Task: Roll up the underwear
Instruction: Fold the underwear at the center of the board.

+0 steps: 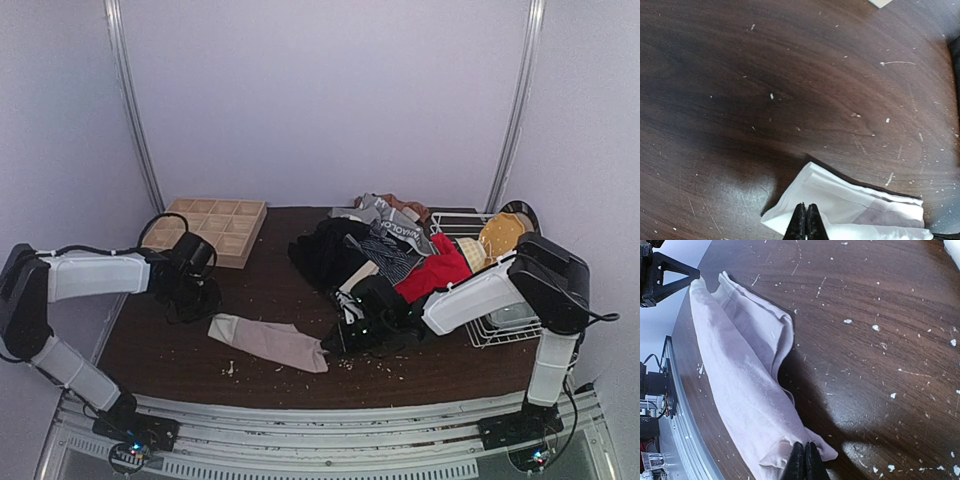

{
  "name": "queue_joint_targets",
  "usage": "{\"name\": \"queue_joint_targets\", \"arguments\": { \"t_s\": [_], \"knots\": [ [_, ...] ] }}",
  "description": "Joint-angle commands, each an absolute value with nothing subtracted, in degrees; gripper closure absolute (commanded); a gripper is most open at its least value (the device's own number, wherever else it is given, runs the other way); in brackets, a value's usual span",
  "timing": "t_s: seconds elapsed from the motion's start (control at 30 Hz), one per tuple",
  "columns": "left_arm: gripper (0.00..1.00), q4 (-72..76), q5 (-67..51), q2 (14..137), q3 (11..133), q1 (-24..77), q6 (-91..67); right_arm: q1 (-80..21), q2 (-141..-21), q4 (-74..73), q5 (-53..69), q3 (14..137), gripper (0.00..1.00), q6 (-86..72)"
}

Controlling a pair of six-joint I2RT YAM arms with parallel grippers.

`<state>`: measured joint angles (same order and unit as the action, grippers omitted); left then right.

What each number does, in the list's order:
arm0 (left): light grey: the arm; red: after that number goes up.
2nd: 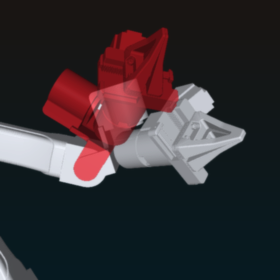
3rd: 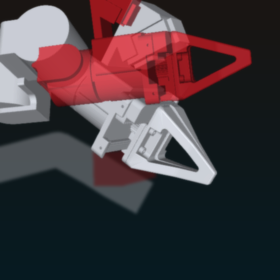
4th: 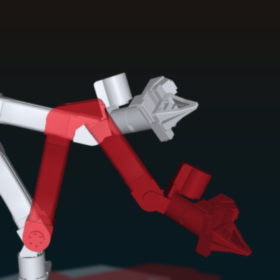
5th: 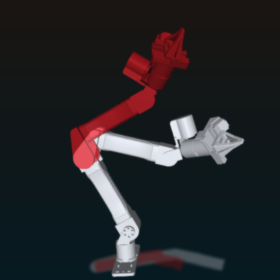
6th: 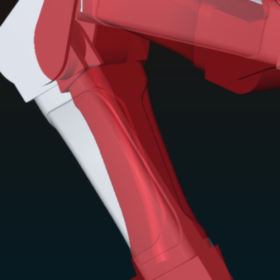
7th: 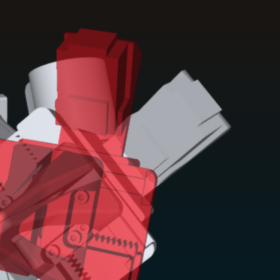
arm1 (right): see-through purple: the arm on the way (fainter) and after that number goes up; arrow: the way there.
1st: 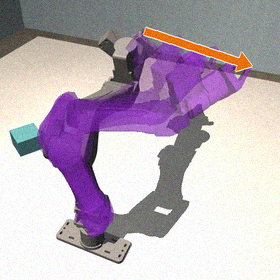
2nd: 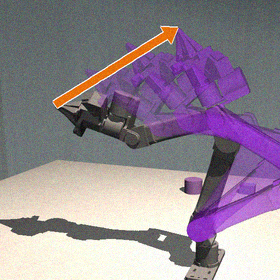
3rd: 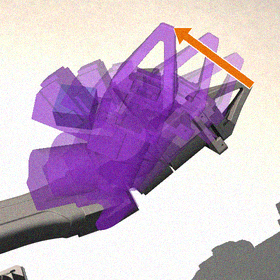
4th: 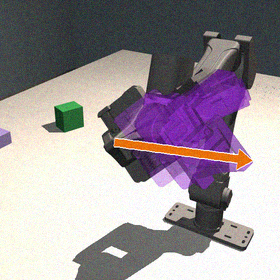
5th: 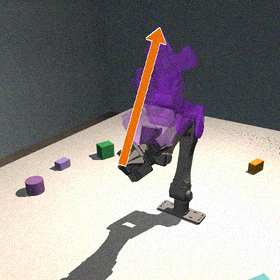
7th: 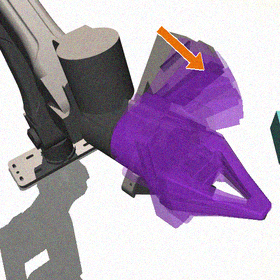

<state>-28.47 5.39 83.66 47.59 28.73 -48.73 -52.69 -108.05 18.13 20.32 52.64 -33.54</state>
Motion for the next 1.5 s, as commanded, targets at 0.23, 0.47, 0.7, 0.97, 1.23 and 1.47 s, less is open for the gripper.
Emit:
{"name": "queue_joint_targets", "arguments": {
  "t_s": [0.23,0.47,0.7,0.97,1.23,1.47],
  "knots": [
    [1.00,-26.1,6.9,87.5,49.7,26.7,-46.8,-51.2,-110.3,19.2,21.1,53.5,1.00,-34.6],
    [0.95,-25.1,6.2,89.9,49.3,26.2,-46.3,-50.8,-110.8,17.6,20.7,54.4,1.00,-34.4],
    [0.75,-25.5,6.7,88.2,49.0,26.2,-45.2,-50.8,-109.0,15.5,20.5,55.2,0.86,-33.4],
    [0.44,-28.7,7.9,82.1,48.4,26.2,-43.4,-50.8,-103.8,11.6,18.1,55.5,0.71,-31.6],
    [0.33,-33.2,11.1,71.9,47.2,29.4,-41.1,-51.4,-98.0,5.6,16.2,56.6,0.58,-28.5],
    [0.56,-29.7,6.8,75.8,50.0,34.8,-37.7,-56.1,-100.8,2.4,17.0,61.7,0.64,-27.0]
  ]
}}
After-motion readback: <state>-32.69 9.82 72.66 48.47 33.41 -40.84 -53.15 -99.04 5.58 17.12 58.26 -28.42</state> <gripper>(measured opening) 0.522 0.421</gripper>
